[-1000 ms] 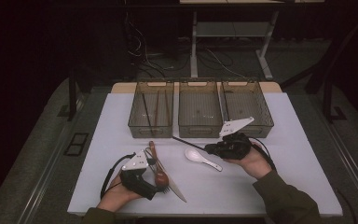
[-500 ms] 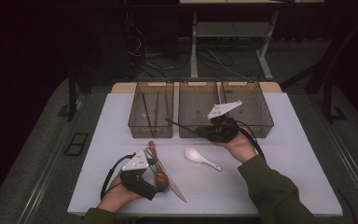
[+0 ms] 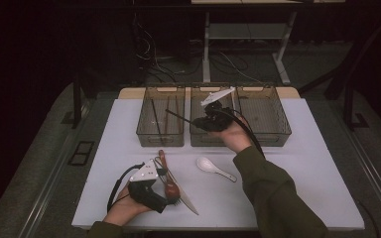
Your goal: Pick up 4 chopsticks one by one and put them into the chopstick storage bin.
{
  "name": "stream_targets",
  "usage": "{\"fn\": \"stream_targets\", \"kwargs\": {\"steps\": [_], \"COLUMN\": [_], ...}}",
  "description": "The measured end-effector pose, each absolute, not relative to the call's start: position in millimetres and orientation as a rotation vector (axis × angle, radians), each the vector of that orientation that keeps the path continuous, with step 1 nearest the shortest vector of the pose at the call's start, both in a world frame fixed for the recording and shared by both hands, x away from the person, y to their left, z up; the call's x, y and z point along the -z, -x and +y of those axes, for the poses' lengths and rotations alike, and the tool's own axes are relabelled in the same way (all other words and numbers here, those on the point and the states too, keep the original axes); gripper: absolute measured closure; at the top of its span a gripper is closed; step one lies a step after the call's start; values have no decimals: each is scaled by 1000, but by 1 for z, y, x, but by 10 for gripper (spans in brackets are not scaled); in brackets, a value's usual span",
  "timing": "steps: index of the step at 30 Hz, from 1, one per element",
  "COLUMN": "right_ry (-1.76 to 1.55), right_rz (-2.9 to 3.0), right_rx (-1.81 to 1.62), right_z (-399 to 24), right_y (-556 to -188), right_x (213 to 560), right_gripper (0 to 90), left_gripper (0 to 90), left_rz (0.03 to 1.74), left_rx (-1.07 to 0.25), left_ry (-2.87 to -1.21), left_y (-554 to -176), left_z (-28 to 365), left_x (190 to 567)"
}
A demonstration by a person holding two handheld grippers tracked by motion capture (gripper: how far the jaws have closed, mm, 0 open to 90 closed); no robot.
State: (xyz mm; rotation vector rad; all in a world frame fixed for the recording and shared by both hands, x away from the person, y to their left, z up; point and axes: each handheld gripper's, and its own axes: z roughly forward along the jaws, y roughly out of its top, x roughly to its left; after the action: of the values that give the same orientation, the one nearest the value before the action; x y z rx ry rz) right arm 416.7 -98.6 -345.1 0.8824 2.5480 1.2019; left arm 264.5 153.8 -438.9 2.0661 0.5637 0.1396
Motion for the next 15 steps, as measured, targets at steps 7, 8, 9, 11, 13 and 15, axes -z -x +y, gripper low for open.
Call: {"fn": "stream_targets", "kwargs": {"steps": [7,8,9,11,13,15], "right_ry": [-923,-930,-936,-955,-974,-990], "right_rz": [2564,2565,2563,2568,2569,2568], "right_rx": [-1144,-1139,-1130,-1108,-1094,-1083], "right_z": [-72,-68,-65,-58,-52,-46], "right_y": [-437,-439,-442,-448,-454,-460], "right_x": [346,346,347,350,353,356], "right_gripper": [855,856,855,855,855,855], "left_gripper": [0,0,0,0,0,0], "left_rz": [553,555,563,562,559,559], "left_rx": [-141,-140,-136,-135,-133,-133], "left_ry": [-2075,-2073,-2064,-2063,-2067,-2067], "left_y": [-265,-265,-264,-264,-264,-264], "left_z": [155,155,154,154,154,154], "left_x": [438,438,438,438,438,438]}}
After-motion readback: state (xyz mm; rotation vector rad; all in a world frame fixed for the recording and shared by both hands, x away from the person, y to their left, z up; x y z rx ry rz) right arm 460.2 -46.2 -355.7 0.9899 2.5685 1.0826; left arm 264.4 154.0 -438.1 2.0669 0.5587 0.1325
